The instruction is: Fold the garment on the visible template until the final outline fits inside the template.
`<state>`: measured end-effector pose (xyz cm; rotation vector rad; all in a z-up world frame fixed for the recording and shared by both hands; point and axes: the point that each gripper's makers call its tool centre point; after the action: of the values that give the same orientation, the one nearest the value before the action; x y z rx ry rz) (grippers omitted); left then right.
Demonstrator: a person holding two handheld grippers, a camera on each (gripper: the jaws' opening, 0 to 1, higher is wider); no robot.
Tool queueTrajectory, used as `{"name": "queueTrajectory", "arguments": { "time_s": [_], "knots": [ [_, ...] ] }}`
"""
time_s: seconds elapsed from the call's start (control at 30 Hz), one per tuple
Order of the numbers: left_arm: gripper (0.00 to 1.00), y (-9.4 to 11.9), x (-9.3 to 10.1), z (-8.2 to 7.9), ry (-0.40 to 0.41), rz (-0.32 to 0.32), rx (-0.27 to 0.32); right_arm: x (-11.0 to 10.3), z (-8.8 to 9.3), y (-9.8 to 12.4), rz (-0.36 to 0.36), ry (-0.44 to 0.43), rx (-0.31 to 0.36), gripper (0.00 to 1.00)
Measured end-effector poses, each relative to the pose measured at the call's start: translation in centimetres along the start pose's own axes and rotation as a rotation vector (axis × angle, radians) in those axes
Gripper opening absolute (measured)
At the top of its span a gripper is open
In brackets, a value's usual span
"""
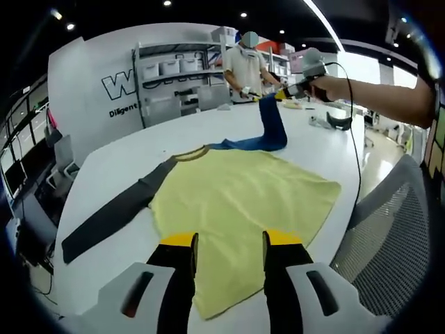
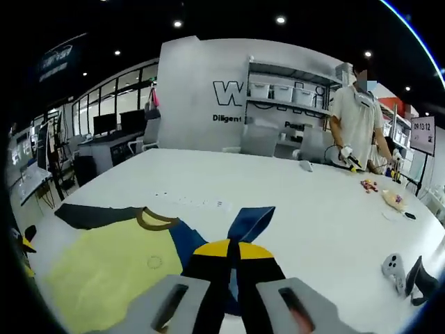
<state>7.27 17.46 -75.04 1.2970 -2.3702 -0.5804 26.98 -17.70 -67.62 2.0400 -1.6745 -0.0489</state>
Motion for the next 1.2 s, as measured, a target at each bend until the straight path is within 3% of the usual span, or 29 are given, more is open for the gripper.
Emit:
{"name": "queueTrajectory", "arguments": {
  "time_s": [0.1, 0.37, 0.57, 0.93, 1.2],
  "knots": [
    [0.36, 0.0, 0.1, -0.1, -0.016, -0.003, 0.004, -0.6, -0.7, -0.2, -0.018, -0.04, 0.03, 0.0],
    [0.36, 0.1, 0.1, 0.2, -0.018, -0.002, -0.006, -2.2, -1.5, -0.7, -0.044, -0.021, 0.04, 0.0],
    [0.36, 0.3, 0.0, 0.2, -0.013, -0.009, -0.004, -4.6, -2.6, -0.8, -0.119, -0.122, 0.093, 0.0],
    [0.37, 0.7, -0.3, 0.1, -0.001, -0.025, -0.009, -7.1, -3.7, -1.4, -0.15, -0.12, 0.105, 0.0],
    [0.36, 1.0, 0.0, -1.1, 0.008, -0.012, 0.02, -10.2, -5.5, -1.8, -0.204, -0.125, 0.133, 0.0]
  ]
}}
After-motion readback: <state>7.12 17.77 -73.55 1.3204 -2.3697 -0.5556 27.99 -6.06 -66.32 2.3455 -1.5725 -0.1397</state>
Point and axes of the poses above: the point that each gripper's makers call its tool centre point, and the gripper's own axes: y roughly backward along the fingers, x roughly to its right, z roughly out of its underside, and after that the axes turned 14 degrees about y, right-handed
